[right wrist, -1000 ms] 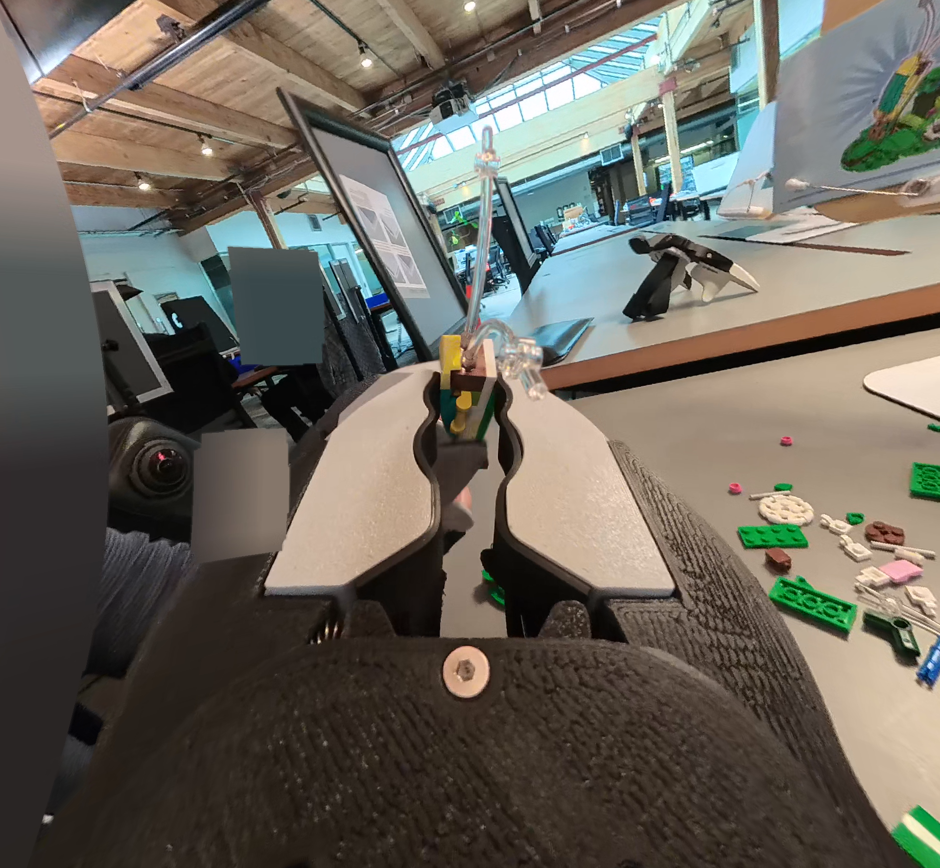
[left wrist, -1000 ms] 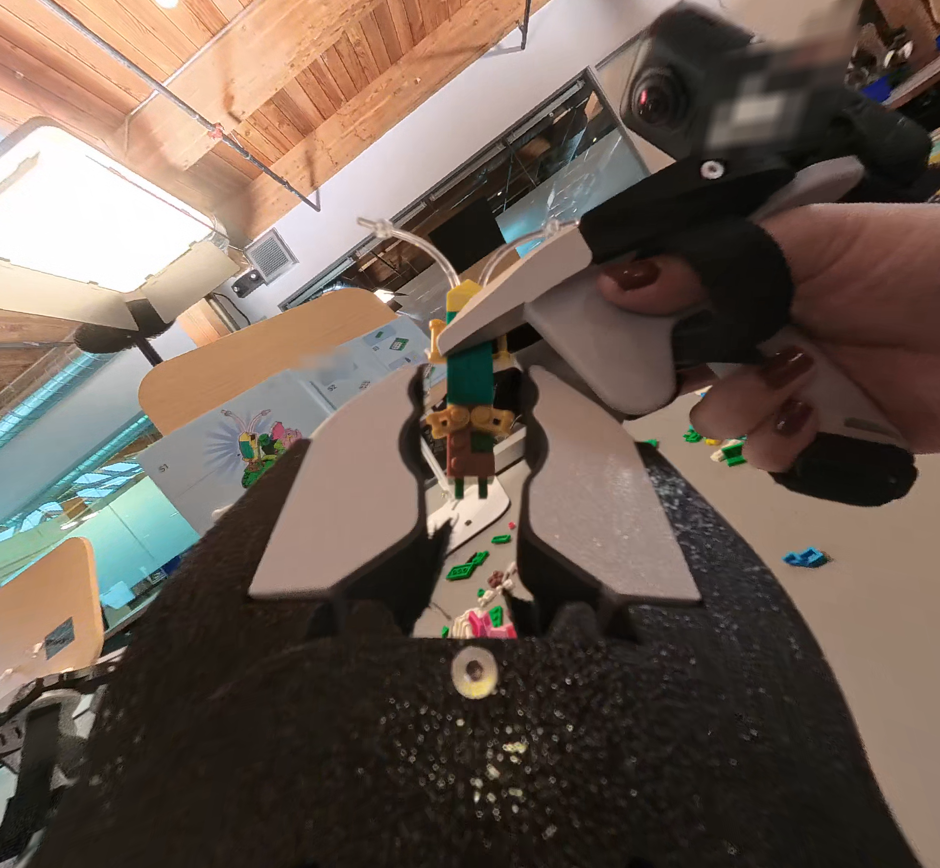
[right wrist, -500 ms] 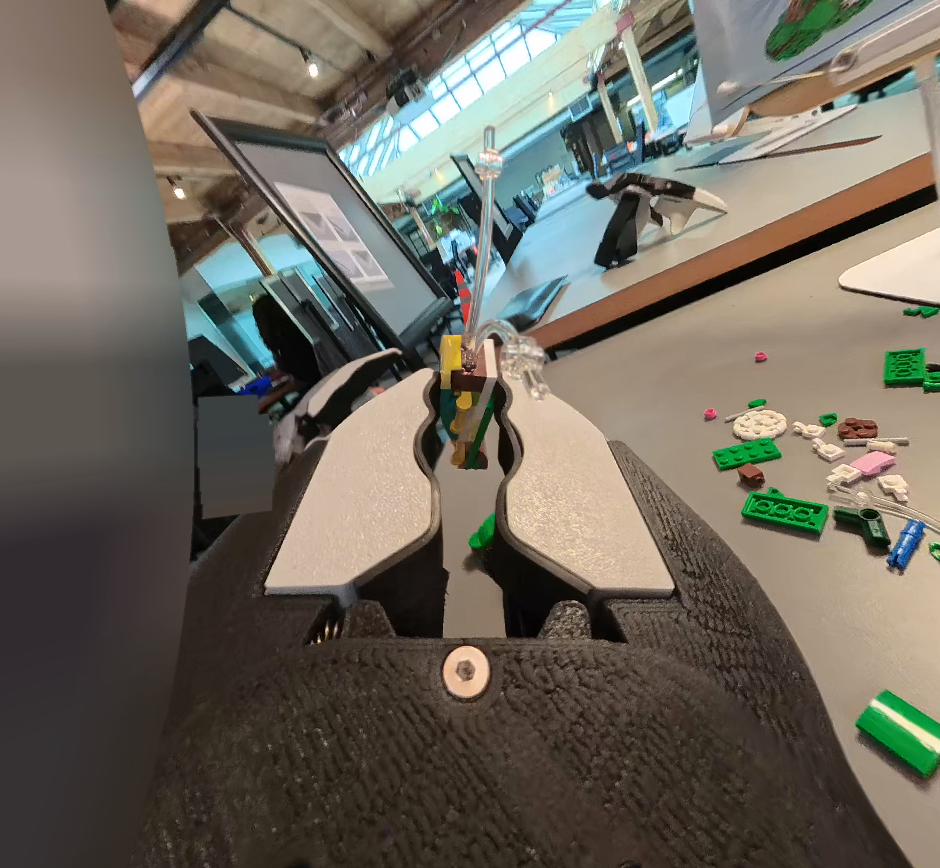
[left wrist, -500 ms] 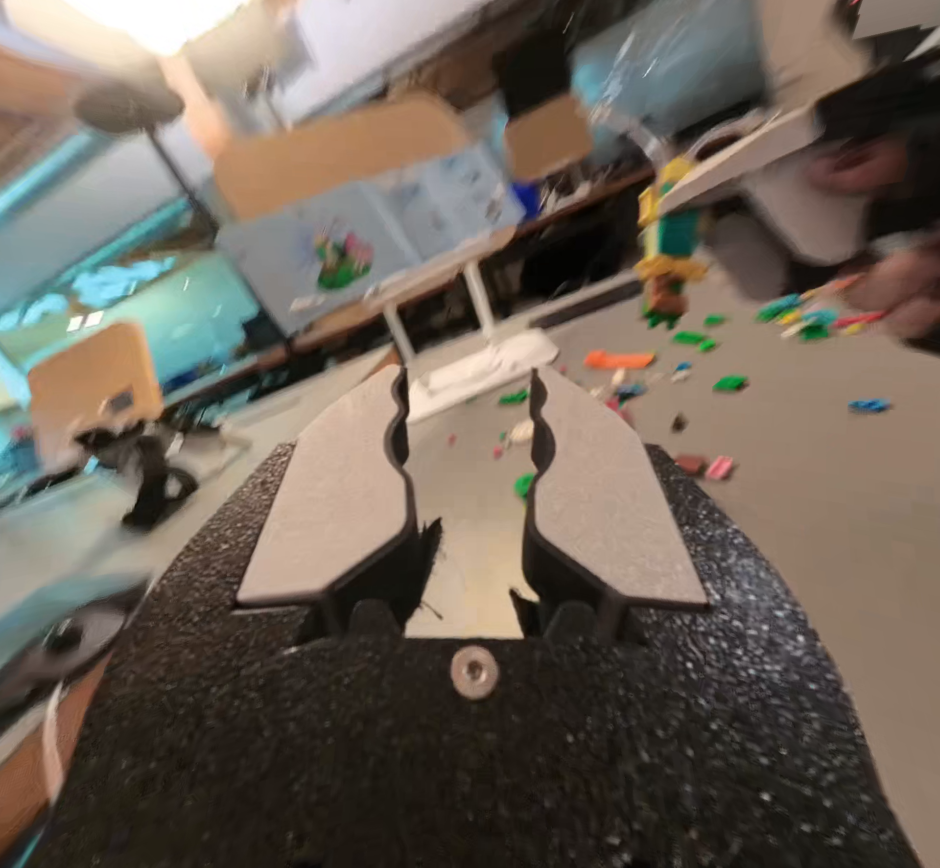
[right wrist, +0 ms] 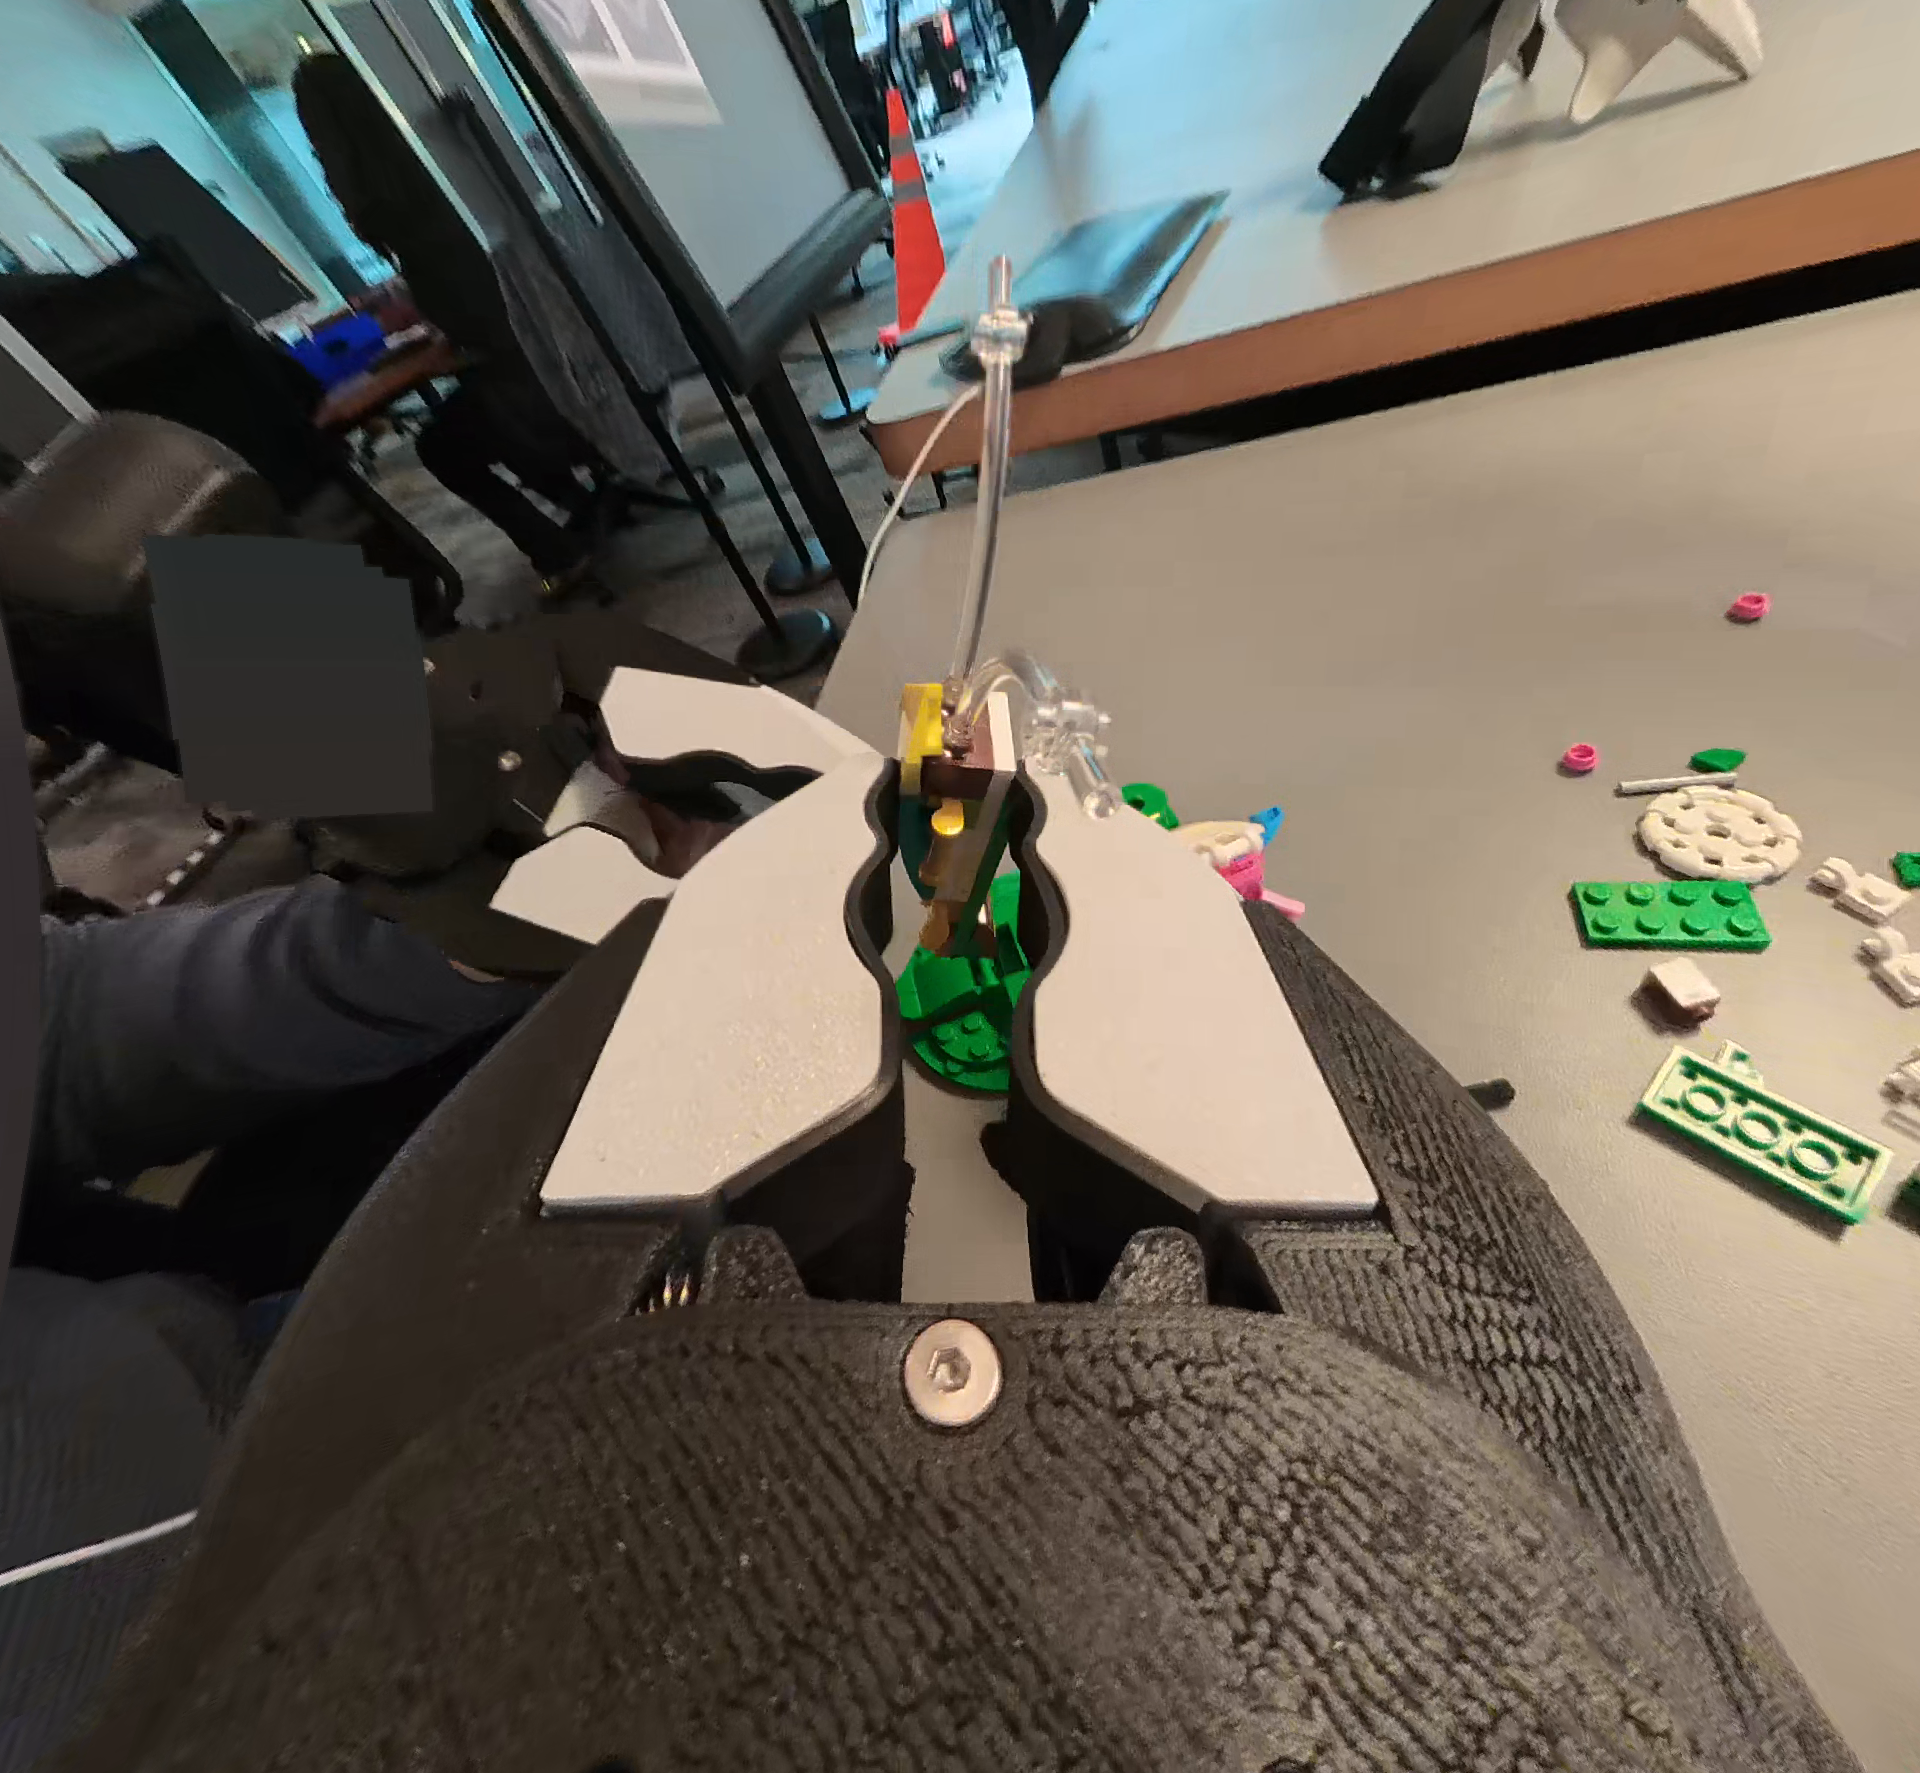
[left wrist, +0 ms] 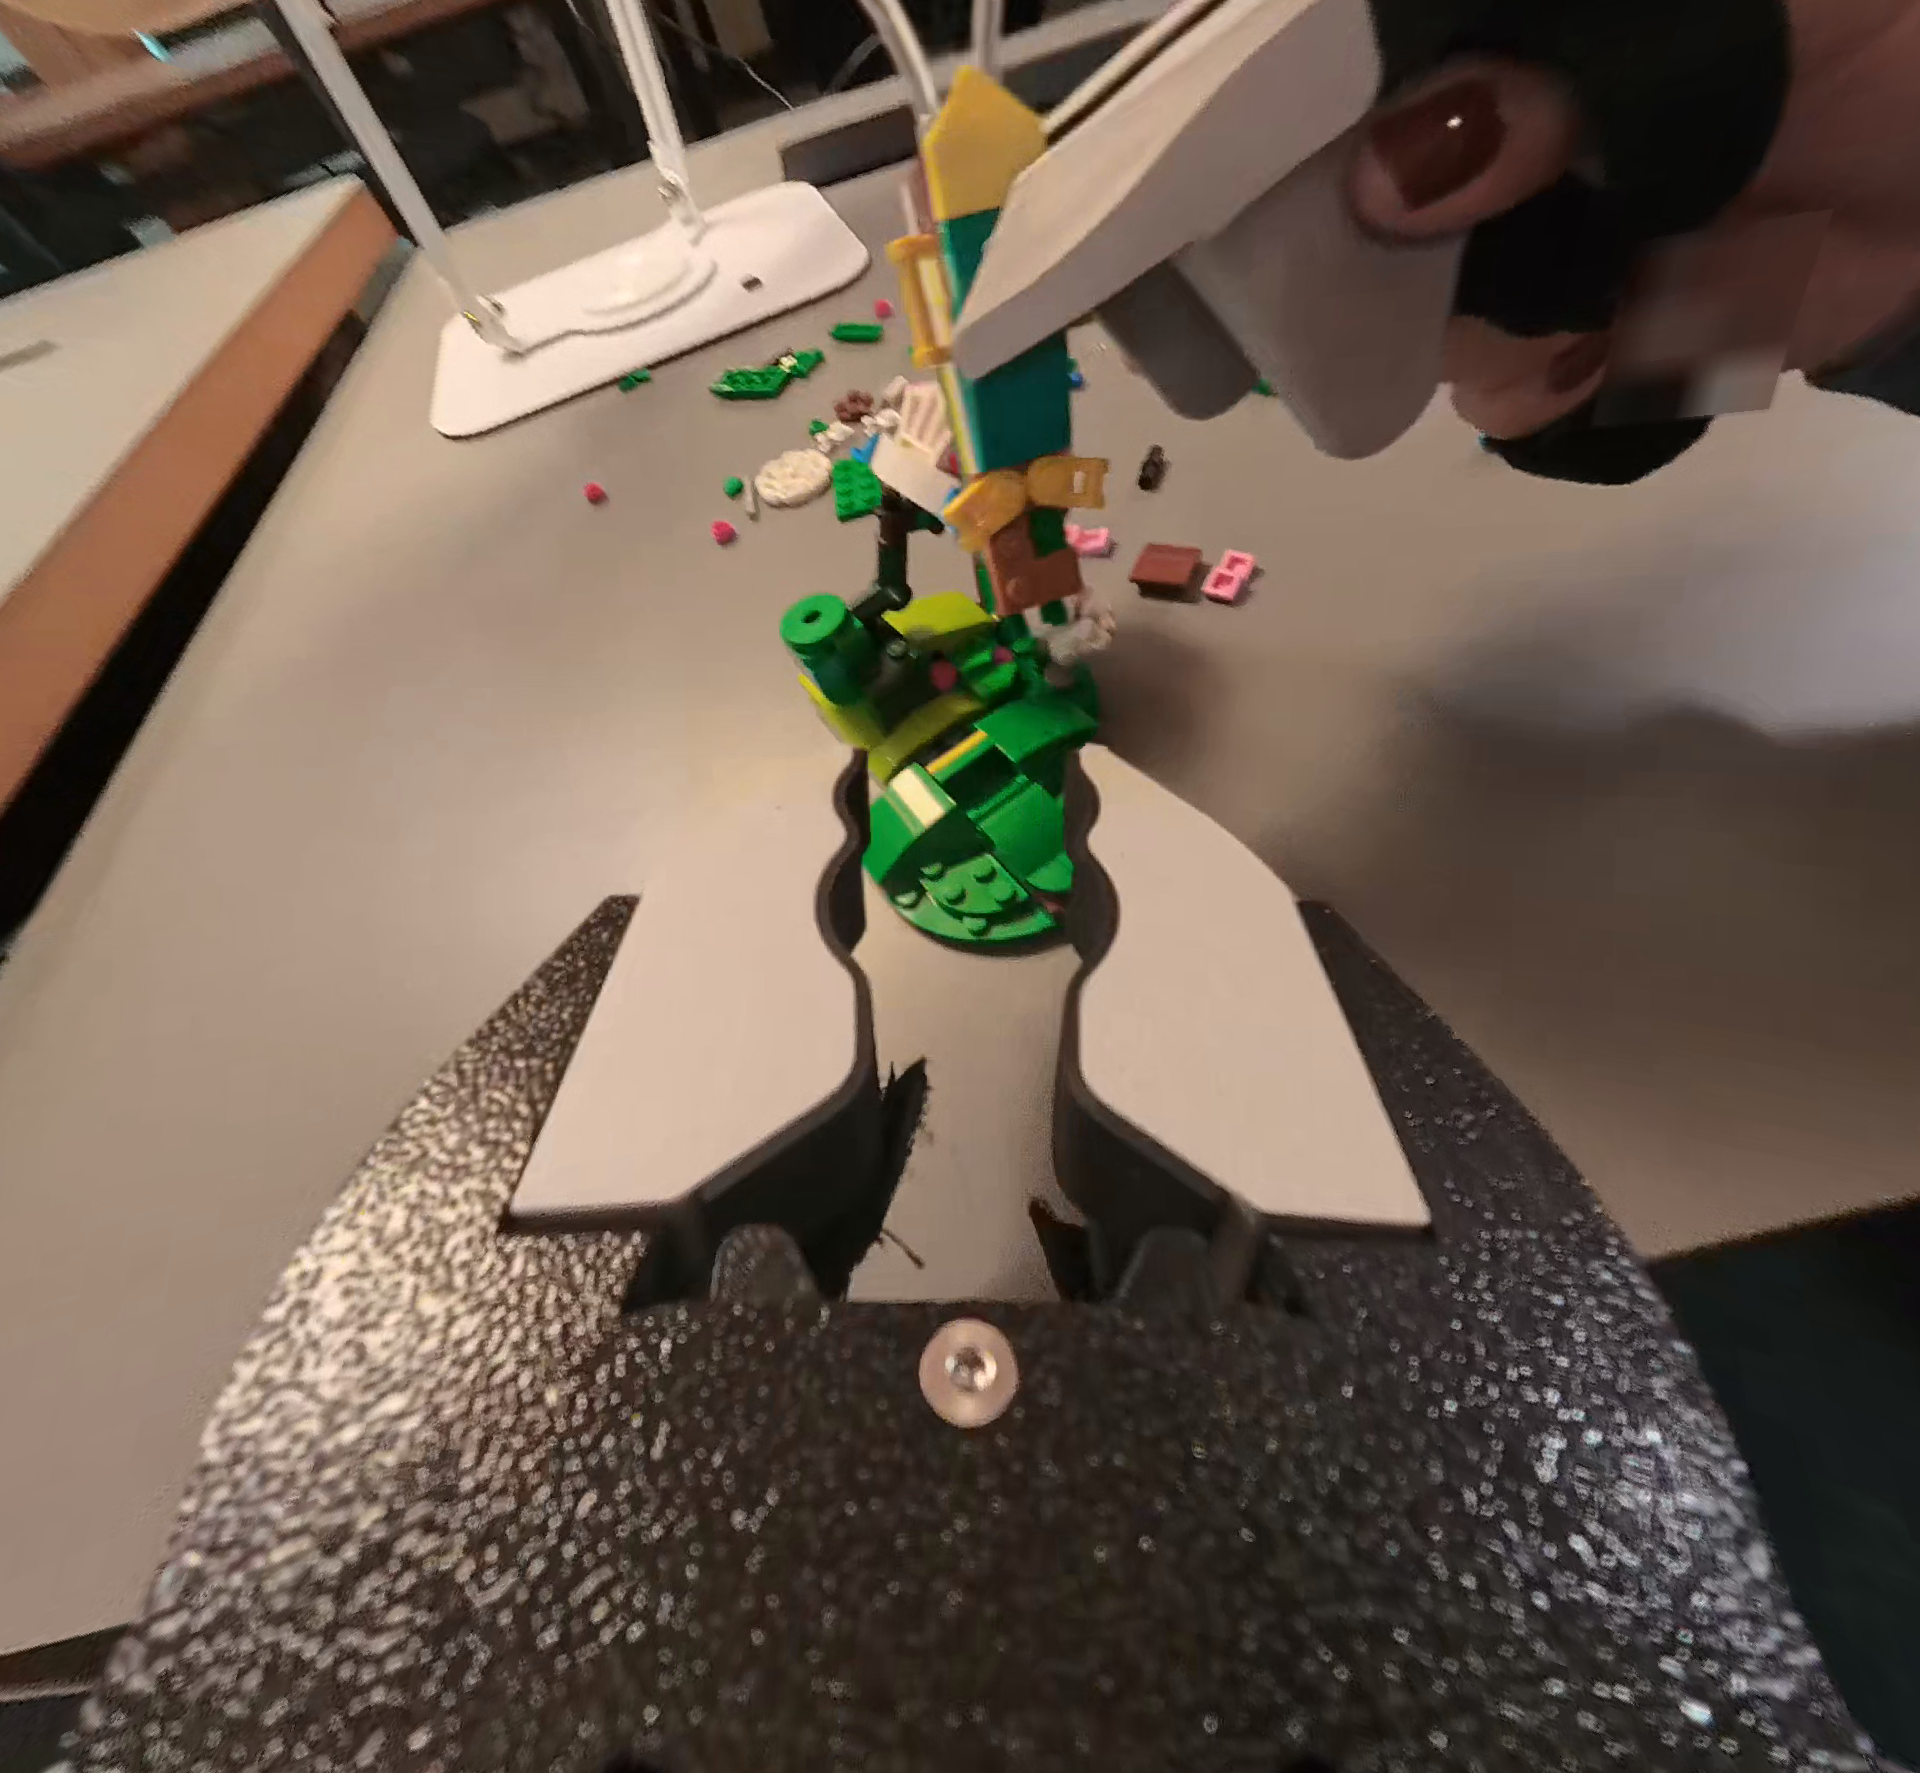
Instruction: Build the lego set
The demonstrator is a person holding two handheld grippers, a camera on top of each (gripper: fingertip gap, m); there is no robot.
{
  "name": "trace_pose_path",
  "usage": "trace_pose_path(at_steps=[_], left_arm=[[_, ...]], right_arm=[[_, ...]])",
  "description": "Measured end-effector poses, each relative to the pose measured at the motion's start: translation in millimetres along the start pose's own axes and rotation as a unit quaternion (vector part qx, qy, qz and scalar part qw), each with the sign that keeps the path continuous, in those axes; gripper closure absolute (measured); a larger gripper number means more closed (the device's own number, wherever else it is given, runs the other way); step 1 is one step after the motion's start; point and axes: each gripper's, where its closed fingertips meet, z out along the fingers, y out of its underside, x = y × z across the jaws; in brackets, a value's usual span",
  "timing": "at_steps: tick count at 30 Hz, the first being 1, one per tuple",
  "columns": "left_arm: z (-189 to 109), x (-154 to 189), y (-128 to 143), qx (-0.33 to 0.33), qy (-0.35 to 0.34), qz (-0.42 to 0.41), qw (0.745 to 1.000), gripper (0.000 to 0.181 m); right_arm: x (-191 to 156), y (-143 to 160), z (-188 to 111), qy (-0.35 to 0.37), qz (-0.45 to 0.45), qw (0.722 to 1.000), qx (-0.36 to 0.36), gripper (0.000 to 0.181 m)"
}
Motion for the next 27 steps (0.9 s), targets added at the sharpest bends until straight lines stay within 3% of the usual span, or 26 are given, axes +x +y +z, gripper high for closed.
trace_pose_path(at_steps=[13,21,27], left_arm=[[6.9,26.0,17.8,-0.029,0.039,0.042,0.998,0.168],[7.9,23.1,18.3,-0.027,0.042,0.027,0.998,0.17],[7.4,18.6,19.4,-0.028,0.034,0.027,0.999,0.171]], right_arm=[[10.5,12.2,16.0,0.028,0.011,0.999,-0.044,0.163],[17.4,11.2,14.0,0.051,0.072,0.996,-0.035,0.163],[15.8,10.3,14.9,0.052,0.048,0.997,-0.036,0.163]])
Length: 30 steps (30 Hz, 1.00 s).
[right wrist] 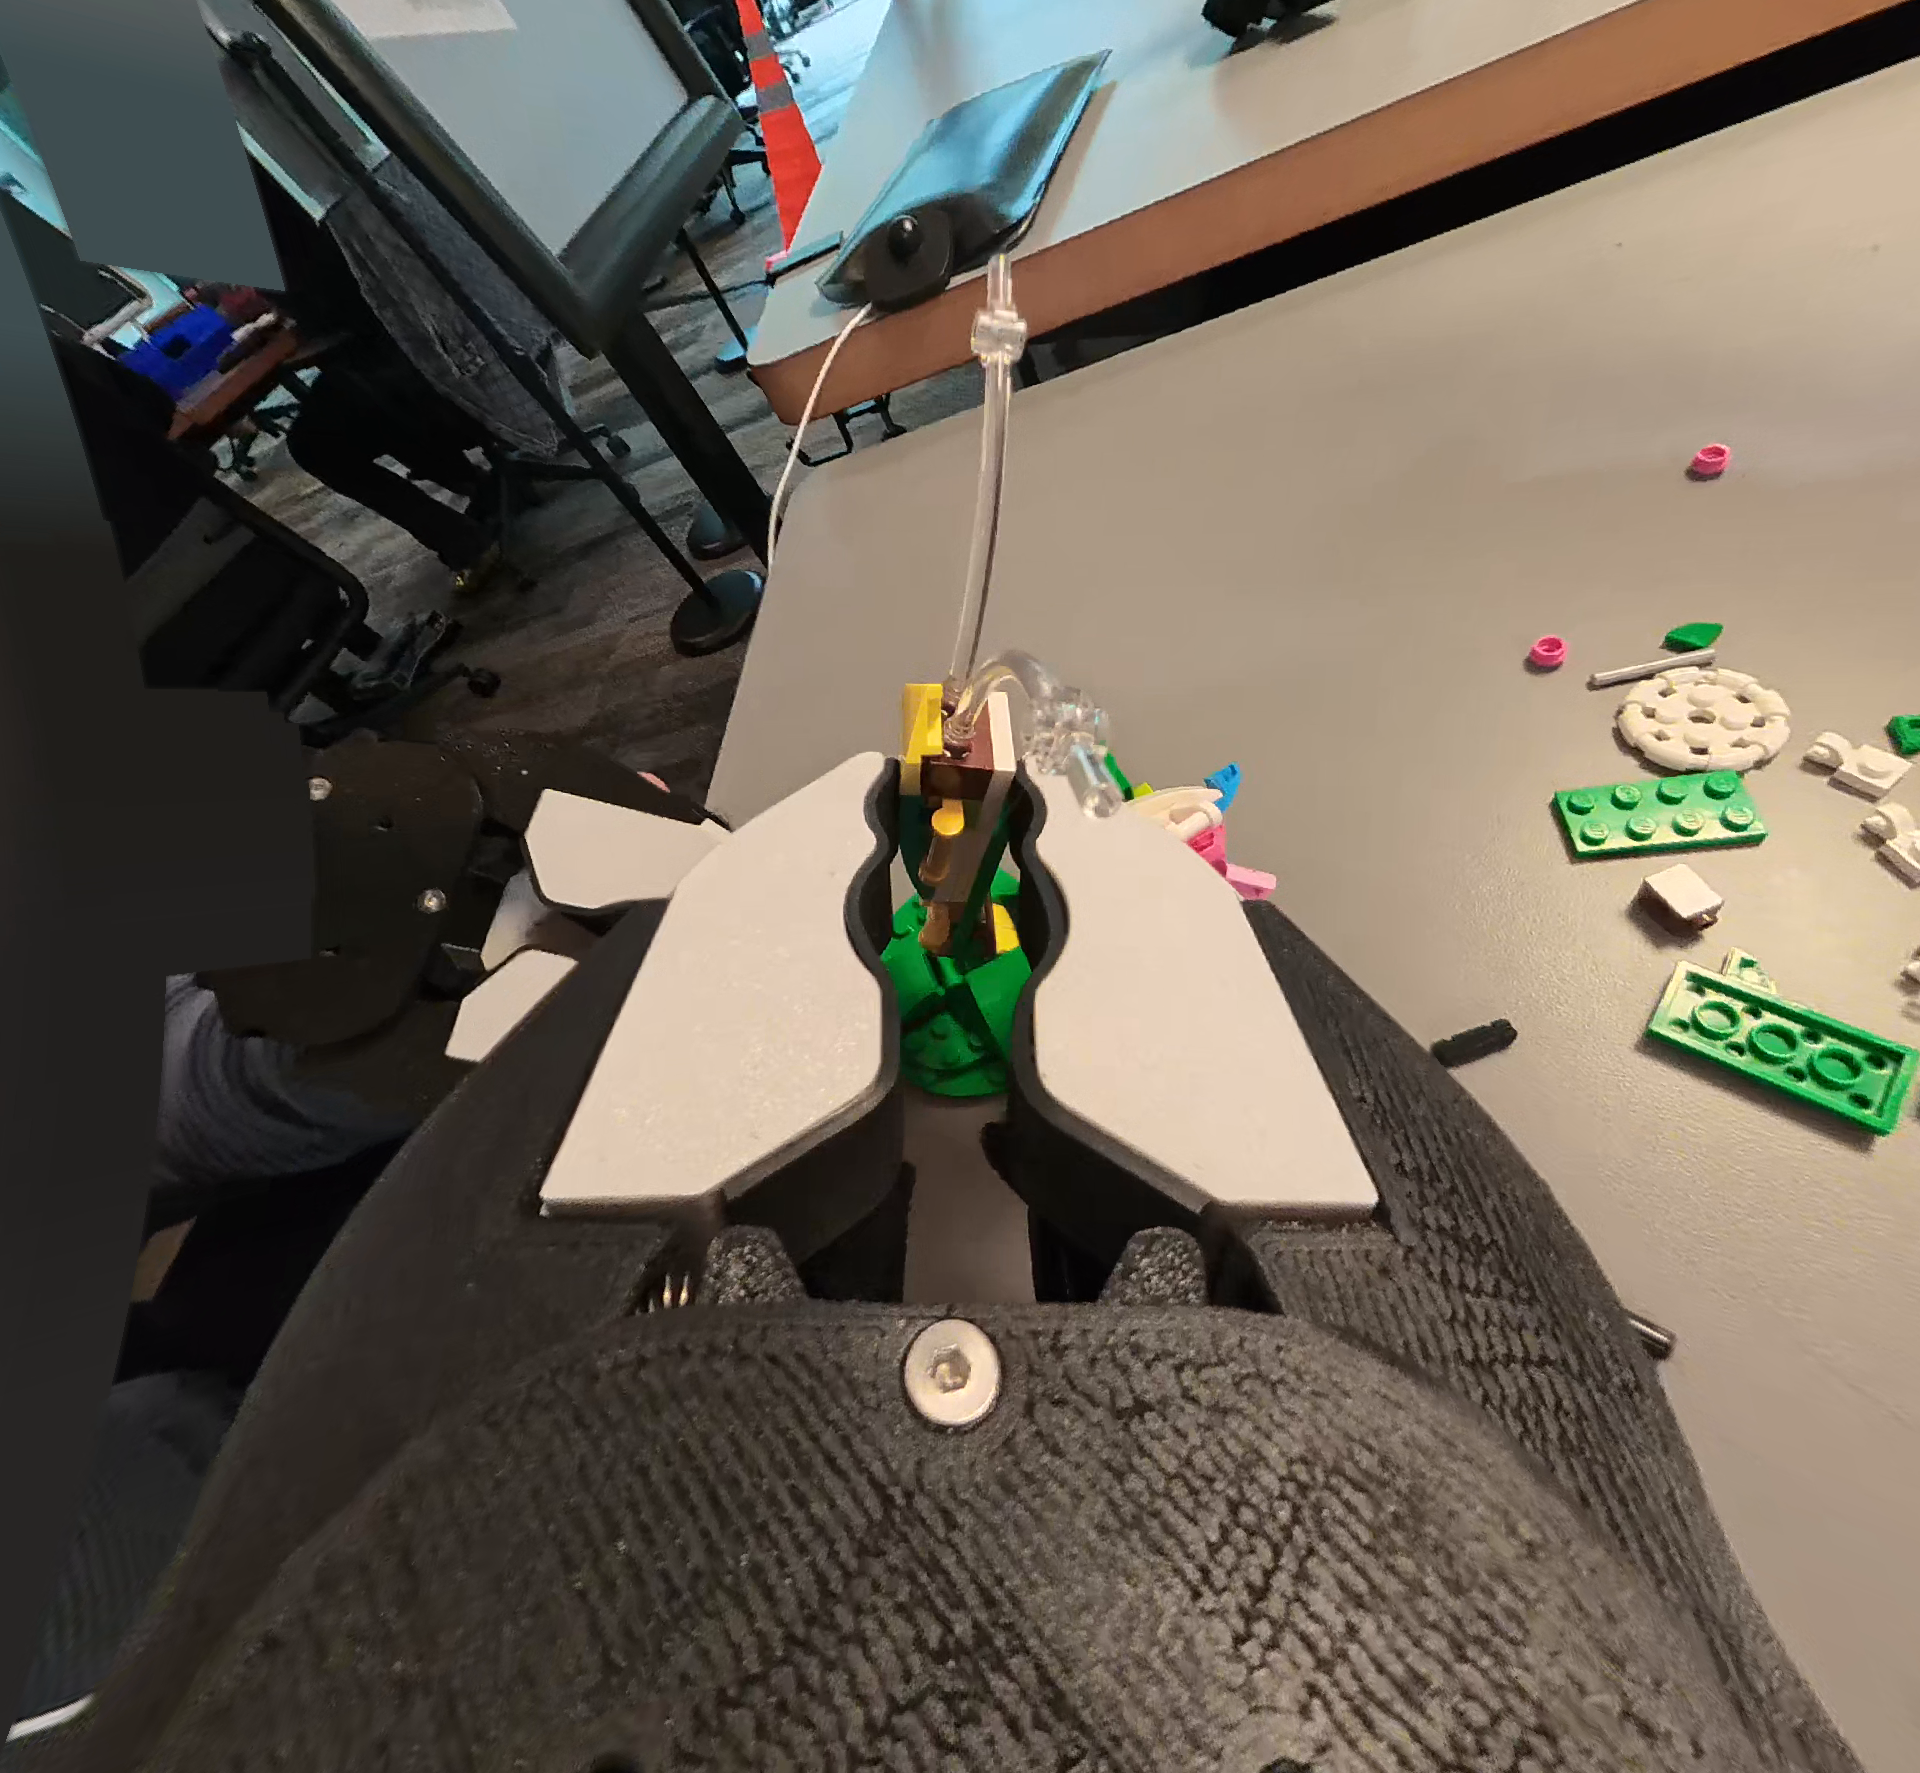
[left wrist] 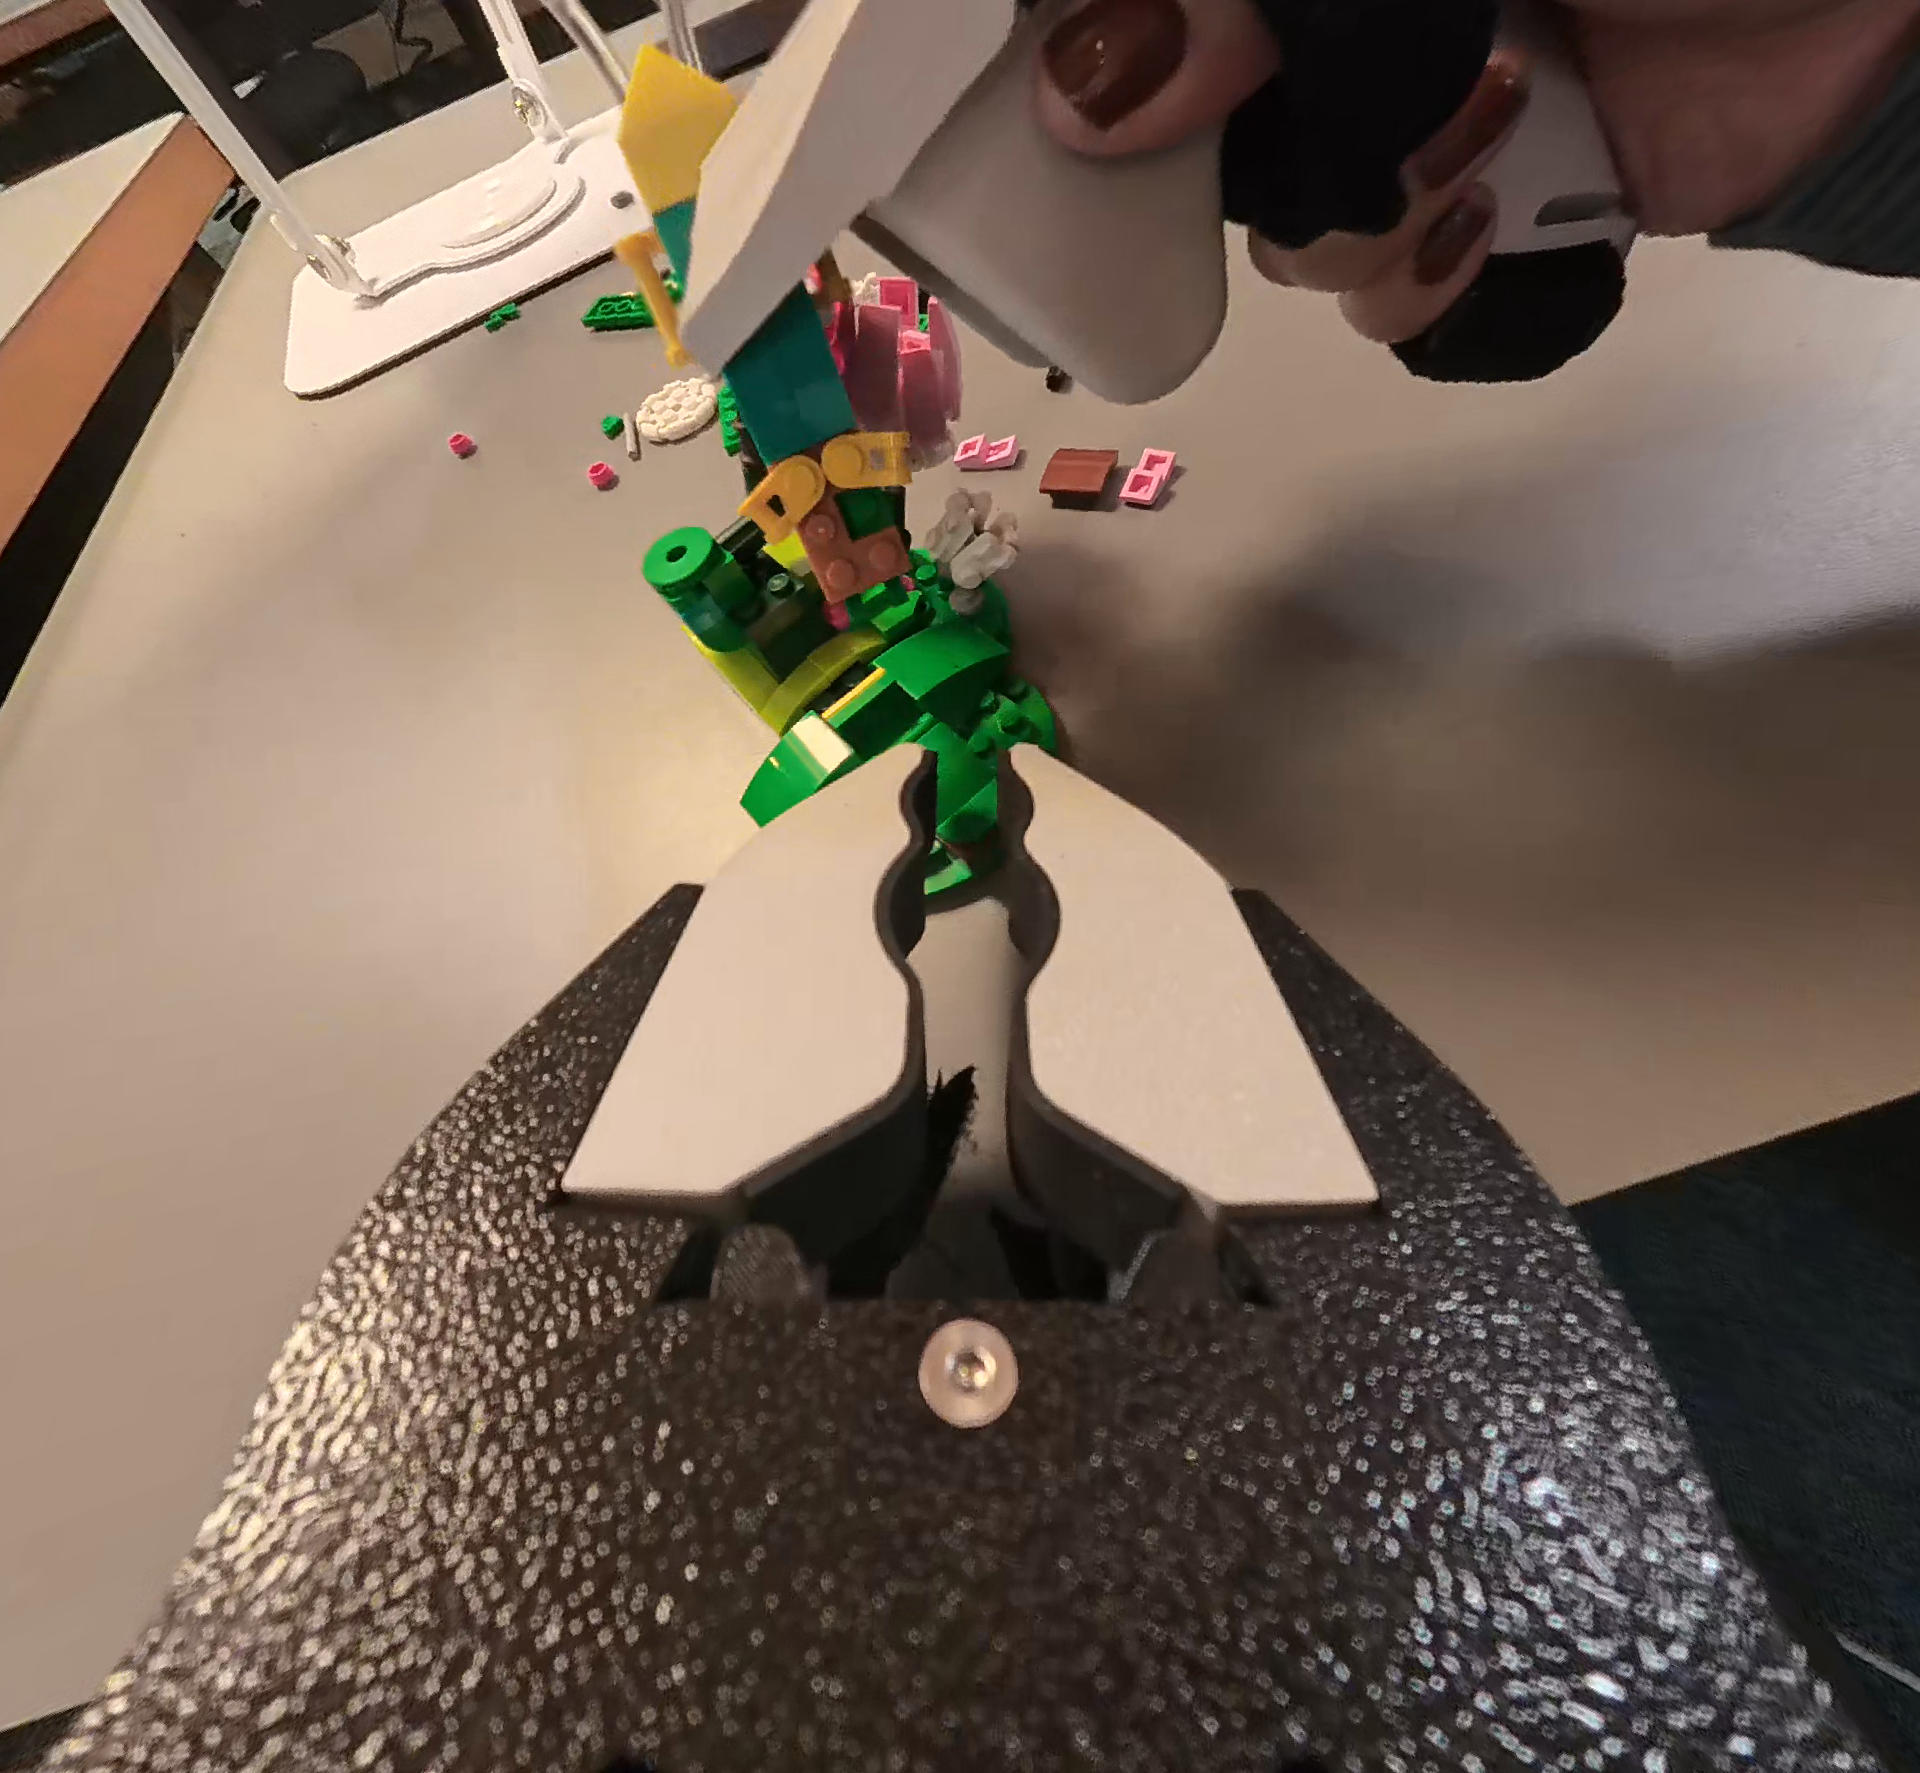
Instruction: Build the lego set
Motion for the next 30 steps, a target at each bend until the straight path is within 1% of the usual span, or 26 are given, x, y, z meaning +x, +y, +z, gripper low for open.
trace_pose_path(at_steps=[4,8,11,18,30], left_arm=[[-0.1,-0.2,0.4,0.002,0.007,-0.013,1.0,0.172],[-0.3,3.0,1.3,-0.002,0.013,0.003,1.0,0.181],[-1.1,2.5,2.9,-0.01,0.008,0.016,1.0,0.181],[-1.8,1.7,5.9,-0.025,0.005,0.025,0.999,0.181],[-1.4,1.9,5.8,-0.026,0.005,0.024,0.999,0.181]], right_arm=[[0.7,2.2,2.5,0.003,-0.01,1.0,-0.007,0.163],[-2.3,1.9,2.7,-0.006,-0.016,1.0,-0.004,0.163],[-7.6,4.6,3.8,-0.018,-0.025,0.999,-0.012,0.163],[-12.7,10.6,8.2,-0.021,-0.039,0.999,-0.029,0.163],[-10.6,18.2,16.3,-0.02,-0.053,0.997,-0.05,0.163]])
